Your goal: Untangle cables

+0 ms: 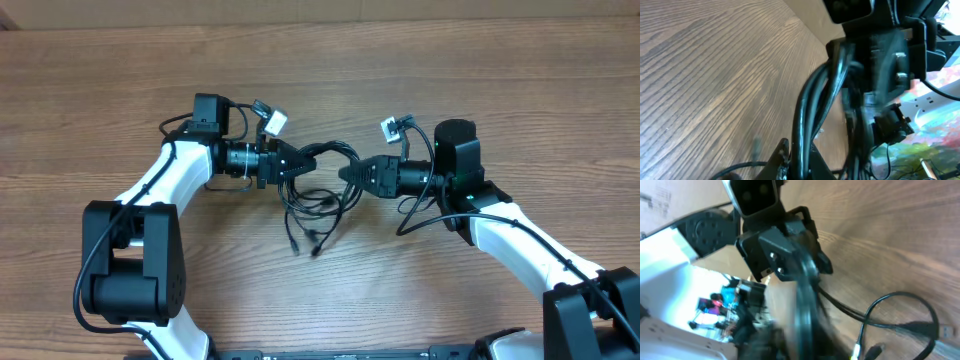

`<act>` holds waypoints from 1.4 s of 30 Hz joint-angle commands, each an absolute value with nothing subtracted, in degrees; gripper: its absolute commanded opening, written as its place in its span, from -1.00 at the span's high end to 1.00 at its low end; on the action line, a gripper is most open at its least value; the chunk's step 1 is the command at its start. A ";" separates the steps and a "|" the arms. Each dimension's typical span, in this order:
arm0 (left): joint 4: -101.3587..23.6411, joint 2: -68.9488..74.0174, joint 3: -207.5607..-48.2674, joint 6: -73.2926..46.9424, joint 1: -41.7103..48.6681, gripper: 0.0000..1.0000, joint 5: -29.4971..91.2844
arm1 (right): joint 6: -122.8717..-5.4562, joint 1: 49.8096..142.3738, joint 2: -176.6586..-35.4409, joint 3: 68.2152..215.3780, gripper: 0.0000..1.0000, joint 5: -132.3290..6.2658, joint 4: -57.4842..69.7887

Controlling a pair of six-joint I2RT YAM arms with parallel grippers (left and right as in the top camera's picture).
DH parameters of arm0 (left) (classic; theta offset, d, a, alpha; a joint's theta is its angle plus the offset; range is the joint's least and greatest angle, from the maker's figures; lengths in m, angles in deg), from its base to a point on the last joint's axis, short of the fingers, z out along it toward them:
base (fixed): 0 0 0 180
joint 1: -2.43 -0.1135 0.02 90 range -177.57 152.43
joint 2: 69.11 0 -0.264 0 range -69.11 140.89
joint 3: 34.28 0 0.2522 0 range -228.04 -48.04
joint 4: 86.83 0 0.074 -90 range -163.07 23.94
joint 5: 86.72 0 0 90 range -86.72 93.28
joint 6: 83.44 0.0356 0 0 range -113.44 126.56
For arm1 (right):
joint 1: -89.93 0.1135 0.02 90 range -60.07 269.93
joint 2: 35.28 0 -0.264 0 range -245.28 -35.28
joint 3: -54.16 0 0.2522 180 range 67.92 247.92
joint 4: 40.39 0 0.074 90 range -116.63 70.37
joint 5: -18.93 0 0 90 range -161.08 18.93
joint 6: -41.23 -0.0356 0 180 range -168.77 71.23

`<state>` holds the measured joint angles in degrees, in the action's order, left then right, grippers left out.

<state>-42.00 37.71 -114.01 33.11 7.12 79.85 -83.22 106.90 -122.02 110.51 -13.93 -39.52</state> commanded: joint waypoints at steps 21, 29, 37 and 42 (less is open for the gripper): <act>-53.71 37.47 -113.99 2.18 3.91 0.91 73.36 | -79.53 106.44 -121.23 110.84 -0.86 -19.04 -33.29; -63.33 37.47 -113.99 -14.13 3.40 0.92 87.26 | -69.61 106.81 -121.23 110.84 -0.86 -19.24 -33.55; -70.85 37.47 -113.99 -30.47 3.40 0.92 88.09 | -64.51 106.97 -121.23 110.84 -0.74 -19.66 -33.77; -73.25 37.47 -113.99 -36.68 3.36 0.91 89.40 | -63.42 106.97 -121.23 110.84 -0.67 -19.66 -34.97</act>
